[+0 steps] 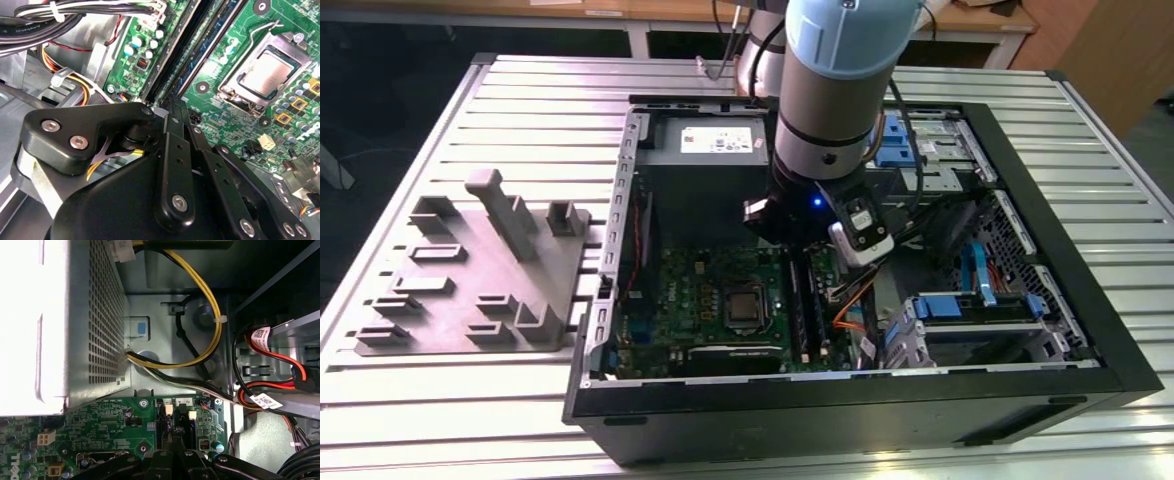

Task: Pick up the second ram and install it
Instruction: 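Press down the second ram until it locks into place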

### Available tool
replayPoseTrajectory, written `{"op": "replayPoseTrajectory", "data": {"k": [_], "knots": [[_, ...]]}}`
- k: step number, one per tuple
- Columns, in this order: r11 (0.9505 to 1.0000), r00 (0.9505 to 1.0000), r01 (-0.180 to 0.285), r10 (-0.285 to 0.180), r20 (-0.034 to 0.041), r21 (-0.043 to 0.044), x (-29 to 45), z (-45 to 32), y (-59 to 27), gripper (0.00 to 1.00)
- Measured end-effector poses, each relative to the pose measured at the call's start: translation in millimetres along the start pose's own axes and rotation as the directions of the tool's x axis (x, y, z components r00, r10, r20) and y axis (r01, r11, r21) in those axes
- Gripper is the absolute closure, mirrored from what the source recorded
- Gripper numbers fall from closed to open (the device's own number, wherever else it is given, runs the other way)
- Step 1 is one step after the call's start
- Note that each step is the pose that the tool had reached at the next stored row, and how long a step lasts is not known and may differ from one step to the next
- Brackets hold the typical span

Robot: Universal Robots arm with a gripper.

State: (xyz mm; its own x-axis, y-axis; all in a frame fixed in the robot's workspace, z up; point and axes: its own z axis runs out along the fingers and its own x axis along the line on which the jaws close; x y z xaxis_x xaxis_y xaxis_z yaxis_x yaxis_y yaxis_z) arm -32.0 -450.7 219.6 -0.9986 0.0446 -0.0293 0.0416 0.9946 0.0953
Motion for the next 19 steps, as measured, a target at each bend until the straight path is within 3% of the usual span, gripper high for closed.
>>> {"op": "replayPoseTrajectory", "data": {"k": [19], "knots": [[1.0000,1.0000,0.000,0.000,0.0006,-0.0015,0.1,1.5,0.0,0.90]]}}
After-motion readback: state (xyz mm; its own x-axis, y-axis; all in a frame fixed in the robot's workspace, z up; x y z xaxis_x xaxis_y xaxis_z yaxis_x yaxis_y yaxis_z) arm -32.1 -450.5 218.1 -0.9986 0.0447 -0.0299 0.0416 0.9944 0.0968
